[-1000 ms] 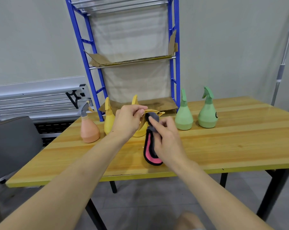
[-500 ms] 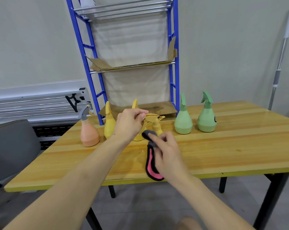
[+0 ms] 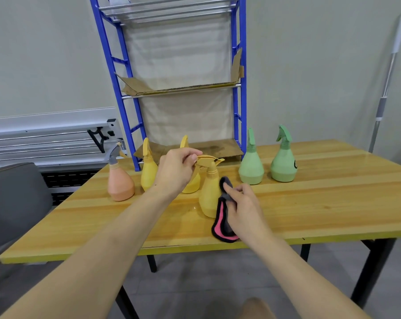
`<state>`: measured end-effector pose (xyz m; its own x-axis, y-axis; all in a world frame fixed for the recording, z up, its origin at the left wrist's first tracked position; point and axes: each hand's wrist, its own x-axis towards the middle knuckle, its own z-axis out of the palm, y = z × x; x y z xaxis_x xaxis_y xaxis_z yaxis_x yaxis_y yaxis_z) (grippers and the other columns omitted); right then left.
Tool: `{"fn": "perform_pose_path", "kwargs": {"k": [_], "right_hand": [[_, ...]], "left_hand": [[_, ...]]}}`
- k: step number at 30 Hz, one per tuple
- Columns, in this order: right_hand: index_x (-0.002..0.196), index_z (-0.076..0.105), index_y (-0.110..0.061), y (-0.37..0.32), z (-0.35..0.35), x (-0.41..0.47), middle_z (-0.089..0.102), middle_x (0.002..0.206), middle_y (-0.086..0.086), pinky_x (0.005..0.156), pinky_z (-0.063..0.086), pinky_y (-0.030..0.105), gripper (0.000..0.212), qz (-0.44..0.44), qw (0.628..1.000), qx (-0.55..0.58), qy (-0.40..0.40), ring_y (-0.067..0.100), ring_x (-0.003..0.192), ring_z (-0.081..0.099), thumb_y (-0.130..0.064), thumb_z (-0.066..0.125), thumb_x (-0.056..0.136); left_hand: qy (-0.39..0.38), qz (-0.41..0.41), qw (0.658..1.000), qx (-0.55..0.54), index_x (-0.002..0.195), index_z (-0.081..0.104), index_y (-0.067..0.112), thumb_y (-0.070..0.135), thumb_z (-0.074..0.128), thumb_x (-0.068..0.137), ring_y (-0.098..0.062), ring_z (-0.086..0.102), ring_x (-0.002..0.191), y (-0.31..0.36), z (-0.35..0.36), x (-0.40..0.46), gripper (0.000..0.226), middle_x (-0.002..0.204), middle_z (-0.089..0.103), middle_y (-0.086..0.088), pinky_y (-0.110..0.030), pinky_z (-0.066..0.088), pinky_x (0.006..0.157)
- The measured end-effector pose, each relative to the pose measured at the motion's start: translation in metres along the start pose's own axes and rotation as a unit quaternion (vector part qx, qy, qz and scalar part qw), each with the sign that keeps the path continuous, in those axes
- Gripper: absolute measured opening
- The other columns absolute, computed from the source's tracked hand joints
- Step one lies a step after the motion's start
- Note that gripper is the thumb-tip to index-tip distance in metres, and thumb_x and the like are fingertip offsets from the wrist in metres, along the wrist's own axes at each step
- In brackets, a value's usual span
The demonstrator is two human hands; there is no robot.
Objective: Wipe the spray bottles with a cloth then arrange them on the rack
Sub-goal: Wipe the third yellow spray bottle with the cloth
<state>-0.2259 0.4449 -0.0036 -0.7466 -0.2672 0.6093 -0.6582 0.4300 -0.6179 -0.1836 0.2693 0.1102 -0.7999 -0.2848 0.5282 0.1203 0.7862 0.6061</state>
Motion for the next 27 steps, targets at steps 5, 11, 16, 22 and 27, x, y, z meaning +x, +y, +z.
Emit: {"fn": "perform_pose_path", "kwargs": {"k": [5, 11, 16, 22, 27], "right_hand": [[0.141, 0.060, -0.013, 0.007, -0.015, 0.002, 0.049, 0.109, -0.003, 0.089, 0.032, 0.008, 0.042, 0.092, 0.992, 0.001, -0.087, 0.014, 0.104, 0.052, -0.003, 0.054, 0.101], [0.131, 0.068, -0.024, -0.013, -0.016, 0.041, 0.063, 0.120, -0.001, 0.095, 0.046, 0.023, 0.038, 0.120, 0.982, 0.144, 0.024, 0.015, 0.113, 0.058, -0.009, 0.061, 0.098], [0.116, 0.071, -0.027, -0.015, -0.007, 0.052, 0.069, 0.119, -0.002, 0.082, 0.044, 0.003, 0.027, 0.113, 0.968, 0.225, 0.003, 0.006, 0.109, 0.062, -0.009, 0.060, 0.099], [0.095, 0.071, -0.036, -0.004, -0.003, 0.054, 0.066, 0.101, 0.002, 0.084, 0.038, 0.021, 0.018, 0.029, 0.990, 0.095, -0.098, 0.005, 0.098, 0.057, -0.019, 0.065, 0.096], [0.106, 0.078, -0.021, 0.007, 0.002, 0.037, 0.059, 0.096, -0.001, 0.078, 0.035, 0.013, 0.017, 0.052, 0.991, 0.070, -0.099, 0.014, 0.094, 0.057, -0.015, 0.066, 0.097]], "left_hand": [[-0.009, -0.011, 1.000, -0.020, 0.116, 0.073, 0.029, 0.021, 0.050, 0.108, -0.018, 0.070, 0.088, -0.006, -0.002, 0.005, 0.026, 0.096, 0.073, 0.004, -0.013, 0.049, 0.060], [0.124, 0.025, 0.992, -0.008, 0.131, 0.059, 0.031, 0.026, 0.058, 0.104, 0.004, 0.055, 0.092, -0.005, 0.009, -0.028, 0.027, 0.106, 0.056, 0.007, -0.009, 0.041, 0.075], [0.058, -0.007, 0.998, -0.013, 0.131, 0.062, 0.024, 0.021, 0.053, 0.106, -0.002, 0.060, 0.105, -0.026, 0.049, -0.079, 0.027, 0.120, 0.067, 0.009, -0.022, 0.046, 0.094], [0.050, -0.097, 0.993, -0.033, 0.142, 0.058, 0.023, 0.026, 0.049, 0.108, -0.015, 0.060, 0.124, -0.034, 0.061, -0.053, 0.036, 0.134, 0.066, 0.003, -0.027, 0.045, 0.100], [0.042, -0.096, 0.993, -0.049, 0.136, 0.062, 0.028, 0.035, 0.056, 0.104, -0.009, 0.063, 0.115, -0.043, 0.057, -0.052, 0.033, 0.126, 0.070, 0.009, -0.035, 0.051, 0.101]]}}
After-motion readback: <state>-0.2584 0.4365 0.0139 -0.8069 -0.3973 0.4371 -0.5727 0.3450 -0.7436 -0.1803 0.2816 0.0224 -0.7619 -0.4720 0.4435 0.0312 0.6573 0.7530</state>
